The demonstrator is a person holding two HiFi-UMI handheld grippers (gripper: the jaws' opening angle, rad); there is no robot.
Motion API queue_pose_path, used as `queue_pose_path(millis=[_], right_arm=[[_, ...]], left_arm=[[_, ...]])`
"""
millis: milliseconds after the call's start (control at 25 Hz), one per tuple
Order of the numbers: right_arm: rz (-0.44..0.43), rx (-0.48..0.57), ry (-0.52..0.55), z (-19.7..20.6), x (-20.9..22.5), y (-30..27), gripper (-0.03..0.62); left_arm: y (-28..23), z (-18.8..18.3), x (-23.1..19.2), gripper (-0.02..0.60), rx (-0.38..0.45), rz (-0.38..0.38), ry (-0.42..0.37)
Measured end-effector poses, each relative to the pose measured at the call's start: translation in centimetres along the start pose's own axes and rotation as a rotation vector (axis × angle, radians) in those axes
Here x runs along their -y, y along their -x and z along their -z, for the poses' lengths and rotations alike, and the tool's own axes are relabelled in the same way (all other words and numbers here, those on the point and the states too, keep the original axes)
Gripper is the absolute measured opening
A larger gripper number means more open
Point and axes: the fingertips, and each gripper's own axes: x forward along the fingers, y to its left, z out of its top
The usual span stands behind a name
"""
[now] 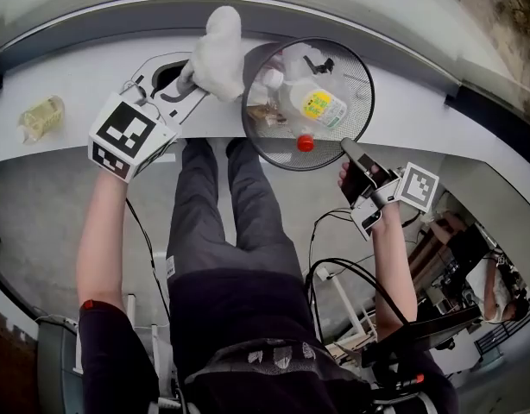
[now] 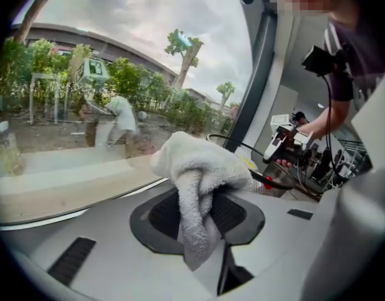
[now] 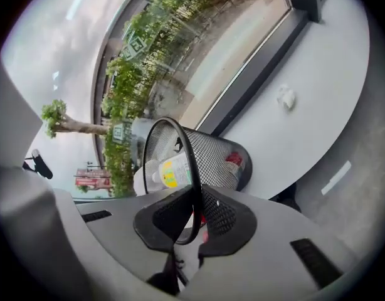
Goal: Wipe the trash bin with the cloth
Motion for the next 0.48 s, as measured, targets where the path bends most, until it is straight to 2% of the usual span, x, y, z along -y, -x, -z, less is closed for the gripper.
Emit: queue_pose_path(millis=[80, 160, 320, 480], right_arm=[[-0.036, -0.025, -0.054, 1.5, -0.8, -0.5, 0.037], [-0.101, -0.062, -0.157, 3.4, -1.3, -1.1, 0.037], [-0.244, -0.098, -0.321, 7.0, -2.6, -2.4, 0.039], [-0.265, -0.111, -0.382, 9.2, -3.7, -4.0, 0.04]], left_arm=[[0.1, 0.8, 1.1, 0.107, -0.027, 0.043, -0.024], [-0.1, 1.4, 1.9, 0.107, -0.054, 0.078, -0.039], [1.3, 3.1, 2.7, 0.107, -0.097, 0.097, -0.055], [2.2, 5.4, 3.5, 0.107, -0.133, 0.102, -0.071]])
